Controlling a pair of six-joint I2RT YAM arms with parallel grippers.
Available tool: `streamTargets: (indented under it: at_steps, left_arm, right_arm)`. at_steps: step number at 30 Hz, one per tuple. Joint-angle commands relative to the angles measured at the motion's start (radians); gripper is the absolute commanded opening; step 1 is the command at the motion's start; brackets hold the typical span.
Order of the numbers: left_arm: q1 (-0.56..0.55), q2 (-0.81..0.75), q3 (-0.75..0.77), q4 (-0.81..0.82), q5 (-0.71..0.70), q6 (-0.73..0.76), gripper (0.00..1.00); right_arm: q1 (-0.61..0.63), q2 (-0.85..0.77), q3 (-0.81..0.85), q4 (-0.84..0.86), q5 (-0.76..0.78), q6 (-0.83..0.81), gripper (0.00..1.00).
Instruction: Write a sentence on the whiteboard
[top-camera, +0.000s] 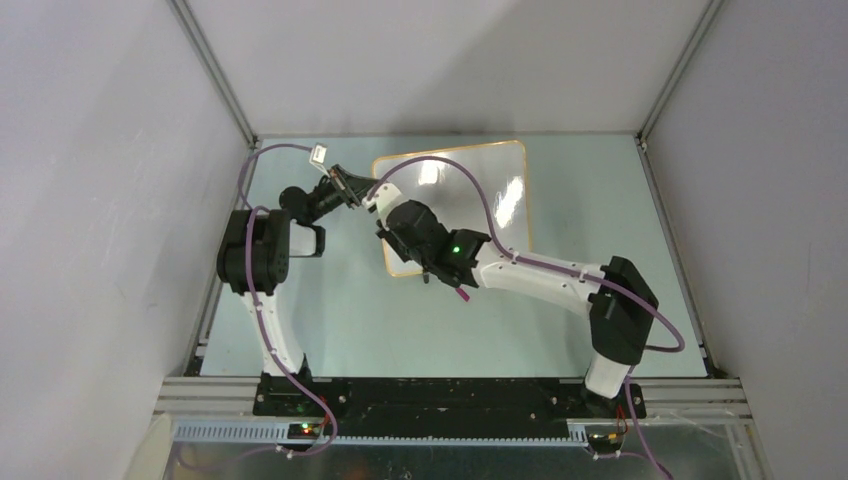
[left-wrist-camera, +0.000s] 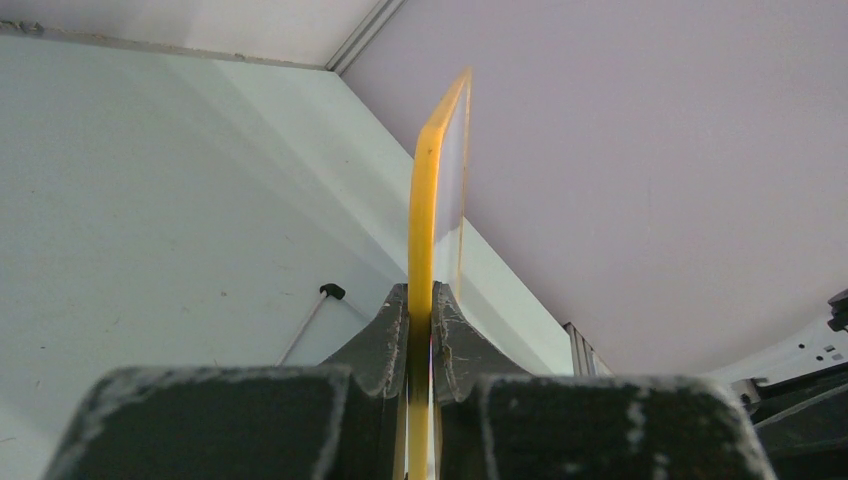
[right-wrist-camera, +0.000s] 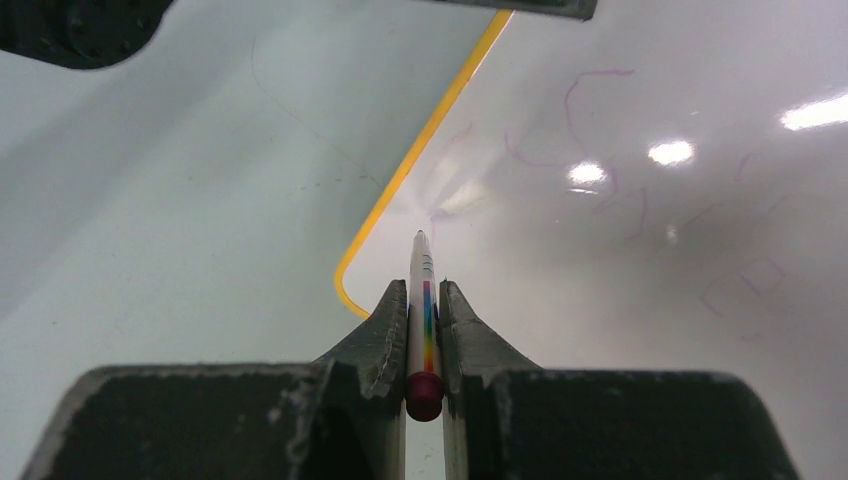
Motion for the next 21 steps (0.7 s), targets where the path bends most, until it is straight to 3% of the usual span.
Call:
streamTargets:
  at_steps: [1,21]
  left_arm:
    - [-0.014,-0.006,-0.019,0.020,0.059,0.066,0.00]
    - [-0.014,-0.005,-0.018,0.020,0.058,0.066,0.00]
  right_arm:
    - [0.006,-0.108,0.016,0.006,-0.014,0.002,0.00]
    - [-0.066,-0.028,0.061,-0.003,-0.016,-0.015,0.00]
